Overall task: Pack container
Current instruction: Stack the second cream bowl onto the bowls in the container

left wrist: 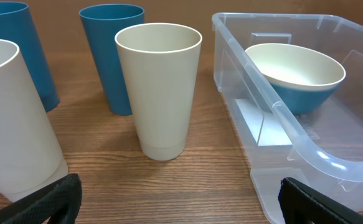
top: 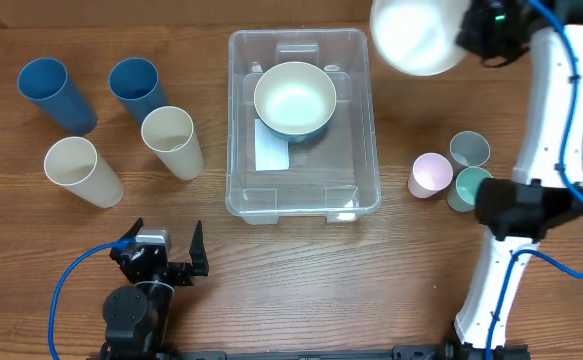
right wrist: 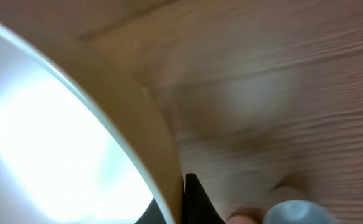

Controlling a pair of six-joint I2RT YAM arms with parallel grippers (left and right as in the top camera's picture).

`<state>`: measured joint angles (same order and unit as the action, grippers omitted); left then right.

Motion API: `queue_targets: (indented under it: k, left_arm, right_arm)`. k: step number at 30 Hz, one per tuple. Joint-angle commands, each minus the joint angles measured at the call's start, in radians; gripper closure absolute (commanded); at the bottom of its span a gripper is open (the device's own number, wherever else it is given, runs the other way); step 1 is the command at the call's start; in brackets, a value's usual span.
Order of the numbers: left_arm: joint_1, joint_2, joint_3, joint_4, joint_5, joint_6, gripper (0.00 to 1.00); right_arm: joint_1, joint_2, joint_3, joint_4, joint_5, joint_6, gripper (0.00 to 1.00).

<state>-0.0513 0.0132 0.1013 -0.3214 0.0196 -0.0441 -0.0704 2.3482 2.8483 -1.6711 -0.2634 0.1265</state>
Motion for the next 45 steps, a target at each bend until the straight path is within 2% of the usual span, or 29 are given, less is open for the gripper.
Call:
queue_targets:
  k: [1,6,9,14,17,23,24,25,26,27,31,34,40,45]
  left_arm:
    - [0.006,-0.009,-0.005,0.003,0.014,0.019,0.00]
    - [0.006,-0.009,-0.005,0.003,0.014,0.019,0.00]
    - [0.006,-0.009,-0.005,0.003,0.014,0.019,0.00]
    - [0.006,-0.009,-0.005,0.003,0.014,0.019,0.00]
    - [0.006,-0.009,-0.005,0.003,0.014,0.019,0.00]
    - [0.006,-0.009,-0.005,0.003,0.014,0.019,0.00]
    - [0.006,-0.009,-0.005,0.003,0.014,0.019,0.00]
    - [0.006,-0.009,-0.005,0.003,0.014,0.019,0.00]
    - [0.006,-0.009,-0.005,0.003,0.014,0.019,0.00]
    - [0.006,-0.009,-0.005,0.003,0.014,0.019,0.00]
    - [0.006,-0.009,-0.005,0.003,0.014,0.019,0.00]
    - [0.006,-0.009,-0.005,0.003,0.014,0.019,0.00]
    - [0.006,-0.009,-0.005,0.003,0.014,0.019,0.00]
    - [0.006,-0.009,-0.005,0.003,0.014,0.019,0.00]
  right_arm:
    - [0.134,-0.020,0.021,-0.016,-0.030,0.005,0.96]
    - [0.294,-0.012,0.017,-0.014,0.052,0.005,0.96]
    - [0.352,0.002,-0.076,0.070,0.084,0.009,0.96]
    - [0.365,0.002,-0.359,0.288,0.087,0.008,0.96]
    - [0.365,0.002,-0.447,0.369,0.087,0.008,0.96]
    - [0.365,0.011,-0.469,0.415,0.095,0.008,0.96]
    - [0.365,0.016,-0.469,0.415,0.100,0.008,0.91]
    - [0.365,0.023,-0.469,0.414,0.110,0.008,0.67]
    - [0.365,0.026,-0.469,0.414,0.110,0.008,0.48]
    - [0.365,0.028,-0.469,0.414,0.110,0.008,0.37]
    - [0.365,0.028,-0.462,0.406,0.021,0.009,0.34]
    - [0.365,0.027,-0.399,0.330,0.016,0.008,0.35]
    - [0.327,0.027,0.000,-0.020,0.065,0.029,0.31]
    - [0.243,-0.064,0.034,-0.023,0.060,0.093,0.28]
